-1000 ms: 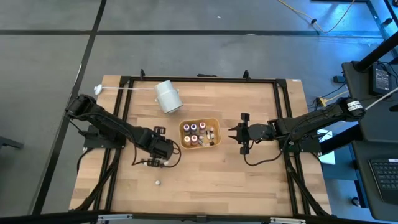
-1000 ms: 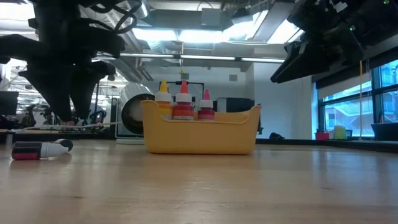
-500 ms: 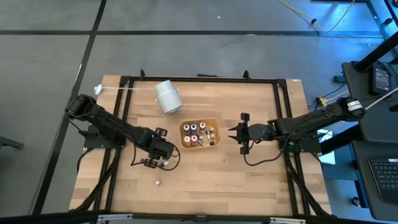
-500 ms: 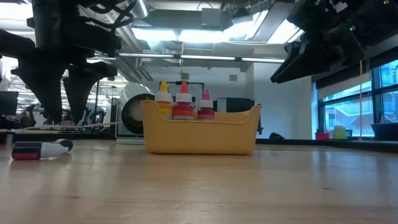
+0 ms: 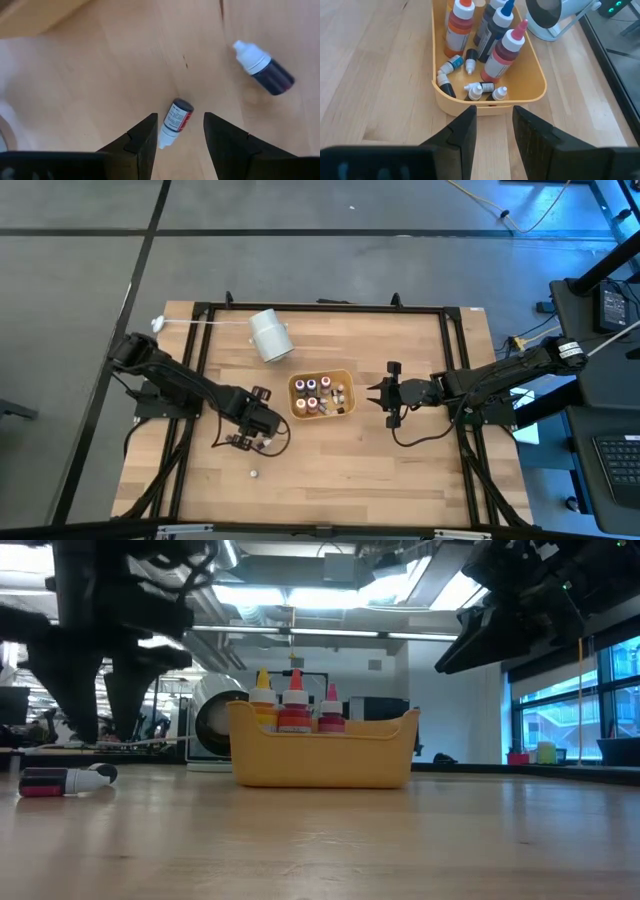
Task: Pick & Place food coloring
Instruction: Put the small black ink bottle into the yellow bin
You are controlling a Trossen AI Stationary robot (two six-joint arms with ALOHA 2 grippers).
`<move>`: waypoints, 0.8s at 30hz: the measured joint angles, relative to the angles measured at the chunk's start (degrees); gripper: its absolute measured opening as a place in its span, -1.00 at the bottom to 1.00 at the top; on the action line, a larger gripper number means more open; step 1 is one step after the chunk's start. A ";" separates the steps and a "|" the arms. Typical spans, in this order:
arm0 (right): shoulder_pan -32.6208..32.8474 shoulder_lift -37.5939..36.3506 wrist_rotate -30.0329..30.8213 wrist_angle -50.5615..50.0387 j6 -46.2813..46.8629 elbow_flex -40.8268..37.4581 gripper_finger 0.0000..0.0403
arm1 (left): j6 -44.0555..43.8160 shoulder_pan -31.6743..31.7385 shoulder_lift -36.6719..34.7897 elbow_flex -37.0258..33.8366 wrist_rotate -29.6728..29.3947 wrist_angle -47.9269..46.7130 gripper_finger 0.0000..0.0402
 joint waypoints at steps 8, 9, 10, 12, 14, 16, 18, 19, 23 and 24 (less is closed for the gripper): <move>-0.01 0.00 0.00 -0.01 0.03 0.00 -0.36 | 1.54 0.36 6.00 -0.04 0.03 -0.33 -0.23; -0.02 0.00 0.00 0.00 0.02 0.00 -0.36 | 1.68 0.49 6.66 -0.04 0.02 -0.31 -0.23; -0.02 0.00 0.00 -0.01 0.03 0.00 -0.36 | 2.10 0.64 7.35 -0.04 0.01 -0.30 -0.23; 0.00 0.00 0.00 0.00 0.02 0.00 -0.36 | 2.66 0.72 8.72 -0.03 0.01 -0.21 -0.23; -0.02 0.00 0.00 -0.02 0.02 0.00 -0.36 | 2.38 0.70 9.53 0.13 -0.02 -0.21 -0.23; -0.02 0.00 0.00 -0.02 0.02 0.00 -0.36 | 1.35 0.68 10.24 0.26 -0.03 -0.31 -0.23; -0.01 0.00 0.00 -0.02 0.00 0.00 -0.36 | -0.30 0.52 10.33 0.28 -0.07 -0.30 -0.22; 0.00 0.00 0.00 -0.02 0.02 0.00 -0.36 | -1.15 0.46 10.36 0.26 -0.15 -0.30 -0.22; -0.02 0.00 0.01 -0.02 0.00 0.00 -0.36 | -2.51 0.50 9.99 0.20 -0.11 -0.25 -0.23; 0.00 0.00 0.00 -0.02 0.00 0.00 -0.36 | -2.53 0.48 9.96 0.20 -0.11 -0.22 -0.24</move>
